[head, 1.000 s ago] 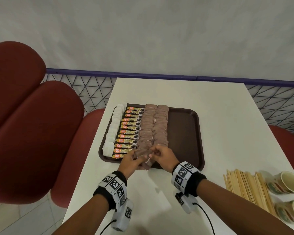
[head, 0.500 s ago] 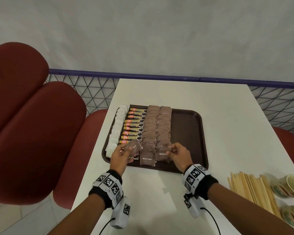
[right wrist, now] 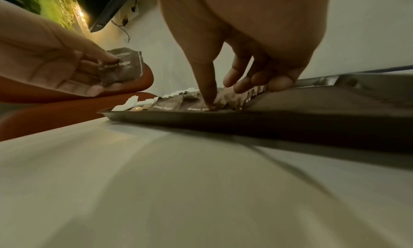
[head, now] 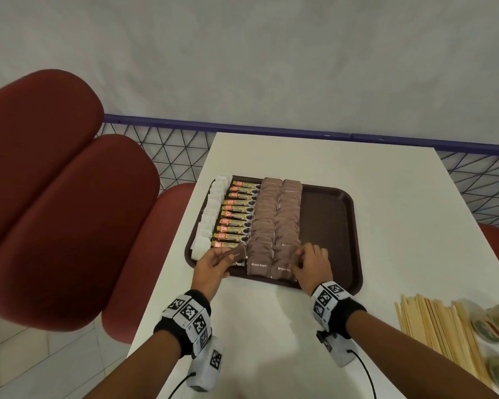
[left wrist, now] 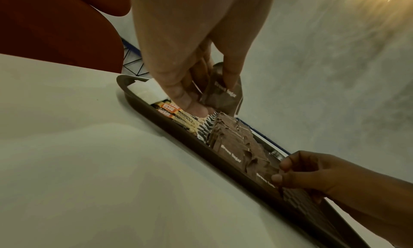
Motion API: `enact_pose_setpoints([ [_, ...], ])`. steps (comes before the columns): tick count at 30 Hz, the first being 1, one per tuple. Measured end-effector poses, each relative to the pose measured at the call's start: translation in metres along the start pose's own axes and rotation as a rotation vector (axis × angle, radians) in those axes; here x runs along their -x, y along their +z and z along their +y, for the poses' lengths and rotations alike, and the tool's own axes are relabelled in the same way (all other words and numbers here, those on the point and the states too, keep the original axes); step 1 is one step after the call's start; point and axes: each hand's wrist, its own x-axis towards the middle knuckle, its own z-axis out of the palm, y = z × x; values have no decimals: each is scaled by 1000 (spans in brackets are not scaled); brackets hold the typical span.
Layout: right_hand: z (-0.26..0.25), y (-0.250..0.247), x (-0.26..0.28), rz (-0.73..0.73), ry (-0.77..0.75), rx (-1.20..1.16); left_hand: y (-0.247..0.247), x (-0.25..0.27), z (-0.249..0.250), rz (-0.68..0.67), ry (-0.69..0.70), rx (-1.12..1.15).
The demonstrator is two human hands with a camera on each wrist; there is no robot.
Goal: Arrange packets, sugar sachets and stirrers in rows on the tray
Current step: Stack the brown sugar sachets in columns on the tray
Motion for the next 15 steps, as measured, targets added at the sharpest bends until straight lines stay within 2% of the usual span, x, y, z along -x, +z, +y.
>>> enact_pose_setpoints([
  [4, -9, -7, 3, 47, -95, -167, 3, 0, -1, -2, 31, -73],
  [9, -36, -20, 15, -114, -282, -467, 20, 4, 2, -111, 112, -161],
  [12, -43, -19, 20, -225, -281, -569, 31, 9, 4, -201, 129, -160],
  [15, -40, -23, 20, -204, -234, -580, 38, 12, 3, -259, 141, -192],
])
